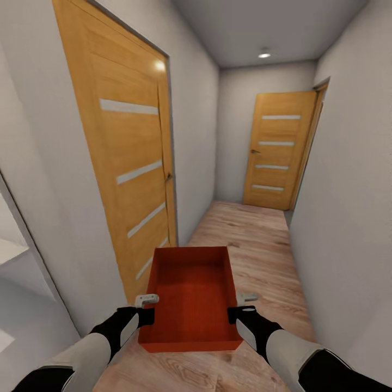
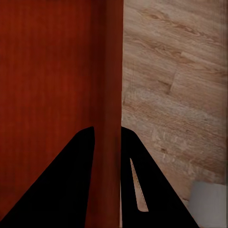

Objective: Move the two storage containers from the living room to the garage. In the garage, place one container on the floor and stack the other container on top of it (either order is fine).

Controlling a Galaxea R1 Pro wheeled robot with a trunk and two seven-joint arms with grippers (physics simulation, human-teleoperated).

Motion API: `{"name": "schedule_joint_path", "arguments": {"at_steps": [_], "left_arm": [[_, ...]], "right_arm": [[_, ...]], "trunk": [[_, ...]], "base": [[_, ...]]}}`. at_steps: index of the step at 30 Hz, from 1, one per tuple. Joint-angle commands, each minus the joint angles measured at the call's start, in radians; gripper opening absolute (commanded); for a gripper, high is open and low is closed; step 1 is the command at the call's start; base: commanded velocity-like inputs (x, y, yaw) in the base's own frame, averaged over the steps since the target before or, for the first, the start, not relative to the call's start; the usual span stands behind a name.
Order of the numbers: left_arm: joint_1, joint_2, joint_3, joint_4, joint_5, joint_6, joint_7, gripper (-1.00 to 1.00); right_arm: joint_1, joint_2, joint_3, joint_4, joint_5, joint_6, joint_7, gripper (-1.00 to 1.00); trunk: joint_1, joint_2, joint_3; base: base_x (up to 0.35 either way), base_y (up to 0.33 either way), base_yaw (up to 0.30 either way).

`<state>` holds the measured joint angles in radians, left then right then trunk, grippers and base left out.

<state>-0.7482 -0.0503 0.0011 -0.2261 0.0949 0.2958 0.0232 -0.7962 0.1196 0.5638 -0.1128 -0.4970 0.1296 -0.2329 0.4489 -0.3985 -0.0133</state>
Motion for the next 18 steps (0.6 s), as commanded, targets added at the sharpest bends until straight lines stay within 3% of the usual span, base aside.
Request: {"name": "schedule_joint_path", "arguments": {"at_steps": [1,13,18], "left_arm": [[0.000,0.000,0.005,-0.004,-0.021,0.006,0.009,-1.00],[0.000,0.000,0.005,-0.004,-0.021,0.006,0.008,-1.00],[0.000,0.000,0.005,-0.004,-0.021,0.006,0.008,-1.00]], "right_arm": [[0.000,0.003,0.031,-0.002,-0.025,0.007,0.001,-1.00],[0.000,0.002,0.032,-0.002,-0.025,0.007,0.001,-1.00],[0.000,0.003,0.031,-0.002,-0.025,0.007,0.001,-1.00]], "trunk": [[0.001,-0.002,-0.001],[0.001,-0.002,-0.001],[0.001,-0.002,-0.001]], "base": [[0.323,0.000,-0.086],[0.323,0.000,-0.012],[0.323,0.000,-0.155]]}}
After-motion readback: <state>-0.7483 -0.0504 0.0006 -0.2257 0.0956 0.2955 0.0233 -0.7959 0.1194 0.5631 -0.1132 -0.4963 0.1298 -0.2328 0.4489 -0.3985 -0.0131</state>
